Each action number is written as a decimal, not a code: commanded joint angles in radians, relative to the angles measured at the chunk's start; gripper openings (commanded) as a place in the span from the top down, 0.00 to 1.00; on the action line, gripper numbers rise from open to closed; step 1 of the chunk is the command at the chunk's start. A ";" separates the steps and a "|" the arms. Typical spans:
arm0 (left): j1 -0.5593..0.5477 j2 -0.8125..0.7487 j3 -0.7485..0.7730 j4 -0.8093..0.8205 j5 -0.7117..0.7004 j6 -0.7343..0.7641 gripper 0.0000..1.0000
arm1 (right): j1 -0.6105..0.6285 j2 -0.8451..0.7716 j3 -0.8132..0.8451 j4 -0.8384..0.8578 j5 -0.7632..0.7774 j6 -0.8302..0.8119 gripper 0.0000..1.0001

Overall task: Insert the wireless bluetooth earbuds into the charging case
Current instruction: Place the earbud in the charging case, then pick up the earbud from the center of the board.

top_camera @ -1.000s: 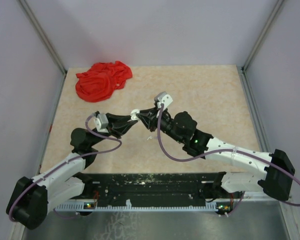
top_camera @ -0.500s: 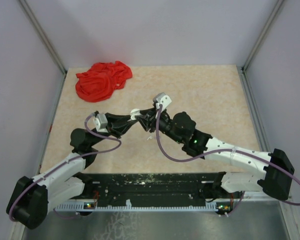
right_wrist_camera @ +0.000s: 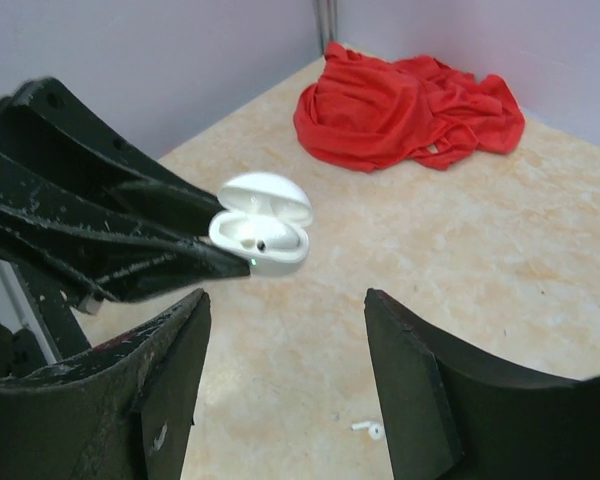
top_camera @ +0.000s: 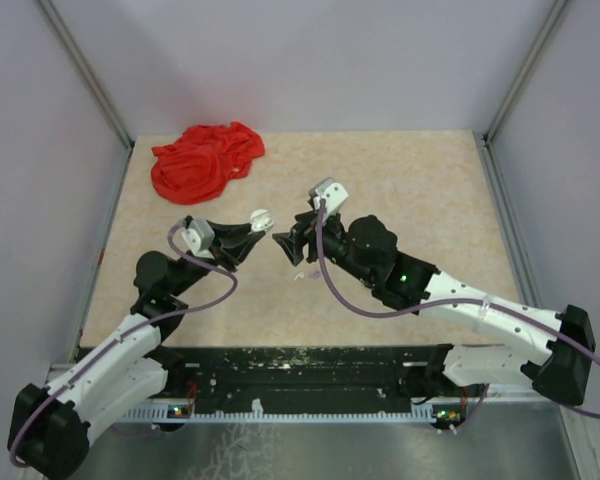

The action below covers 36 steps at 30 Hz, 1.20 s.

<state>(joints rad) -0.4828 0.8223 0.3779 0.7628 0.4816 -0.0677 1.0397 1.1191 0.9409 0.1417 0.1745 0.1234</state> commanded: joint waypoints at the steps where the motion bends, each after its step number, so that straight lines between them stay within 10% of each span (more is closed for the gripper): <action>1: -0.003 -0.090 0.070 -0.247 -0.136 0.088 0.99 | -0.011 -0.010 0.074 -0.152 0.029 0.015 0.37; 20: -0.002 -0.184 0.097 -0.444 -0.293 0.241 0.99 | -0.071 0.418 0.141 -0.476 -0.010 0.309 0.53; 36: -0.001 -0.183 0.096 -0.441 -0.283 0.233 0.99 | -0.154 0.678 0.266 -0.427 -0.068 0.231 0.56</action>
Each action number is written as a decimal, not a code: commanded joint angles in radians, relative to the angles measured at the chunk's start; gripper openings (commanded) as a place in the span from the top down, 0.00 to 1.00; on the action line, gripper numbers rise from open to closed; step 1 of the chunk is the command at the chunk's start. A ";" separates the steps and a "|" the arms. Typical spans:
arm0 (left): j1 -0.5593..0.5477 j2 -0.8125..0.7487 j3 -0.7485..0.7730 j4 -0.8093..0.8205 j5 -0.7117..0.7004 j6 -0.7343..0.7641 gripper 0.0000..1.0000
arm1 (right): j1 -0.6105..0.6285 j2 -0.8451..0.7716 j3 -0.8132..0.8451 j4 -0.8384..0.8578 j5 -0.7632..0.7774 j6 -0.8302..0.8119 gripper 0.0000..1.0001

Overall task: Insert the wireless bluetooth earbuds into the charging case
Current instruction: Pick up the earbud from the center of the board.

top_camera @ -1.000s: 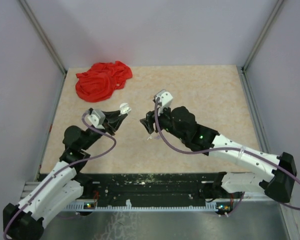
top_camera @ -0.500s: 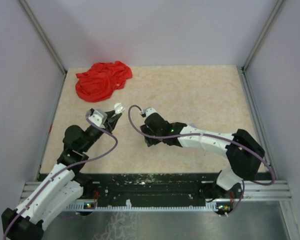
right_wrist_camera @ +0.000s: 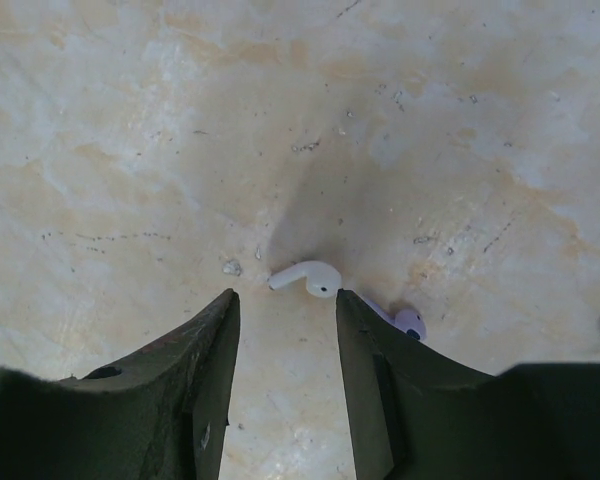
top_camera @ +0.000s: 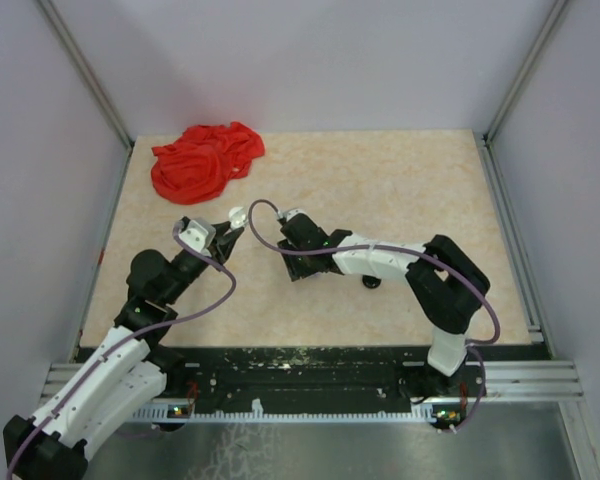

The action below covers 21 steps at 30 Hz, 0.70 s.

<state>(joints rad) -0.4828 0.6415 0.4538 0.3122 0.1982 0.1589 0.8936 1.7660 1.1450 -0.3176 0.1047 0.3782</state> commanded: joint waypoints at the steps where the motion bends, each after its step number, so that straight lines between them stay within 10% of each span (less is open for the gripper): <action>1: -0.001 -0.002 0.020 0.010 0.003 0.004 0.99 | -0.008 0.039 0.067 0.026 0.009 -0.024 0.57; 21: 0.000 0.004 0.020 0.011 0.025 -0.006 0.99 | -0.015 0.099 0.072 0.012 0.017 -0.028 0.68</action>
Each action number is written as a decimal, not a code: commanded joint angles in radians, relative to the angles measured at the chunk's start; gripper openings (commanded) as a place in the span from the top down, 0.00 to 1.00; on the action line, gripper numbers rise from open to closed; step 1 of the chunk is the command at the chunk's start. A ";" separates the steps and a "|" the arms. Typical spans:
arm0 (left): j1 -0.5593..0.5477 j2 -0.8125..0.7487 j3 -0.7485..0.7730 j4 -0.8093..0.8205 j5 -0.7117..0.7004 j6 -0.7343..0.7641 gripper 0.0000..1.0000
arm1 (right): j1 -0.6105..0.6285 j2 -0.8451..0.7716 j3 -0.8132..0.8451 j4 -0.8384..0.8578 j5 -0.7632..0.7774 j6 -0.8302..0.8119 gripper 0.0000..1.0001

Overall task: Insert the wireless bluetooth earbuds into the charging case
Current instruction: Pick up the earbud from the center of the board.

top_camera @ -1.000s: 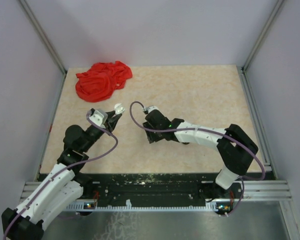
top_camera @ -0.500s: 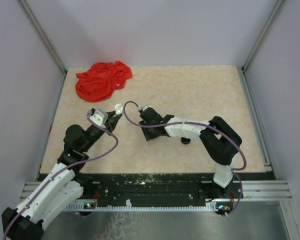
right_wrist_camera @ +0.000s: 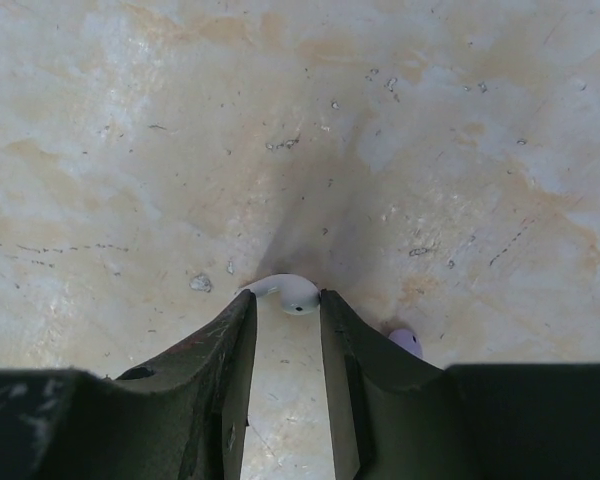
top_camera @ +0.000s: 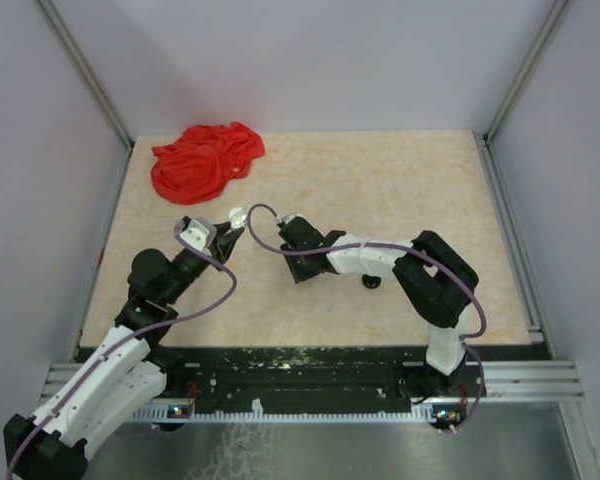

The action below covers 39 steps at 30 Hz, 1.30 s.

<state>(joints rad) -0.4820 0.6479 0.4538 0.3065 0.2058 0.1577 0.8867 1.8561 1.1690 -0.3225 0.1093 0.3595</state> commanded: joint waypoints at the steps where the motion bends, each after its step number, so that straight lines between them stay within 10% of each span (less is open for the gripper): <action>1: 0.000 -0.002 0.020 0.017 0.019 -0.006 0.99 | -0.008 0.009 0.047 0.016 0.012 -0.010 0.69; 18: 0.003 0.022 0.017 0.028 0.049 -0.019 0.99 | -0.015 -0.054 0.008 0.026 0.021 -0.045 0.94; 39: 0.002 0.043 0.020 0.027 0.069 -0.016 0.99 | 0.002 -0.070 0.027 0.000 0.032 -0.025 0.72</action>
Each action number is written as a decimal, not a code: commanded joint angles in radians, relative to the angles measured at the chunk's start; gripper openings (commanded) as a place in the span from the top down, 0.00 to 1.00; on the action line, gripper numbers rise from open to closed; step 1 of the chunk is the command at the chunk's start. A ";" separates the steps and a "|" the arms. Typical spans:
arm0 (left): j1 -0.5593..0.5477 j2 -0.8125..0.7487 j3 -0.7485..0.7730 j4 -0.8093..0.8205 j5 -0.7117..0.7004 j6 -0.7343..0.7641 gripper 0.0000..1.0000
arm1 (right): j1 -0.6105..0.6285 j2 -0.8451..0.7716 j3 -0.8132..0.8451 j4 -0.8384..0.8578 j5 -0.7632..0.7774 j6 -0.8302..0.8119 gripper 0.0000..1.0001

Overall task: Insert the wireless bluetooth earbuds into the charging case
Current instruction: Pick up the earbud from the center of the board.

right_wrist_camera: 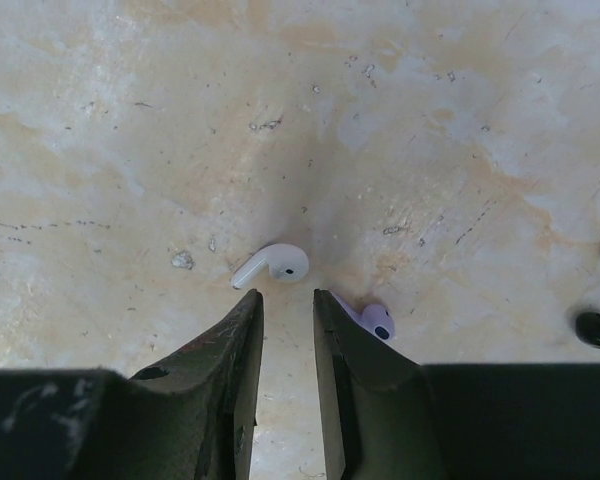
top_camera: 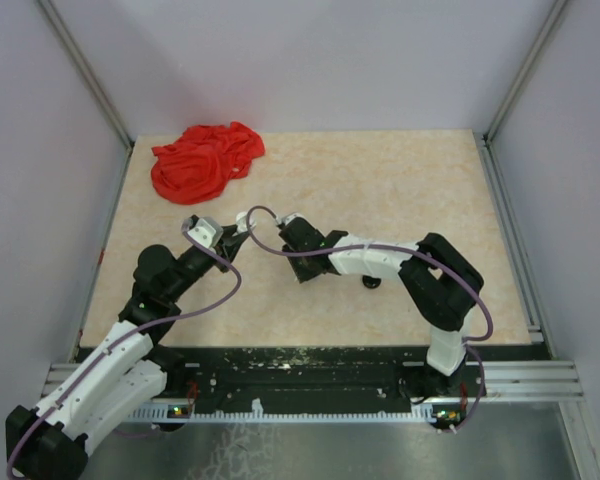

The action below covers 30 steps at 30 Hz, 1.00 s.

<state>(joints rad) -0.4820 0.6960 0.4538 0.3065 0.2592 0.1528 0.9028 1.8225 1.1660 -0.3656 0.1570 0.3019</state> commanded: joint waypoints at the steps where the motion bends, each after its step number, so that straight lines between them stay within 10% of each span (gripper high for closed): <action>1: 0.003 -0.004 0.021 0.027 0.016 -0.010 0.99 | -0.024 -0.035 0.024 0.055 -0.026 0.047 0.72; 30: 0.005 -0.003 0.022 0.025 0.026 -0.013 0.99 | -0.001 0.149 0.179 -0.077 0.024 0.056 0.80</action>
<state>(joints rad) -0.4816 0.6987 0.4538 0.3065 0.2733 0.1505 0.8967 1.9553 1.3121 -0.4080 0.1432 0.4057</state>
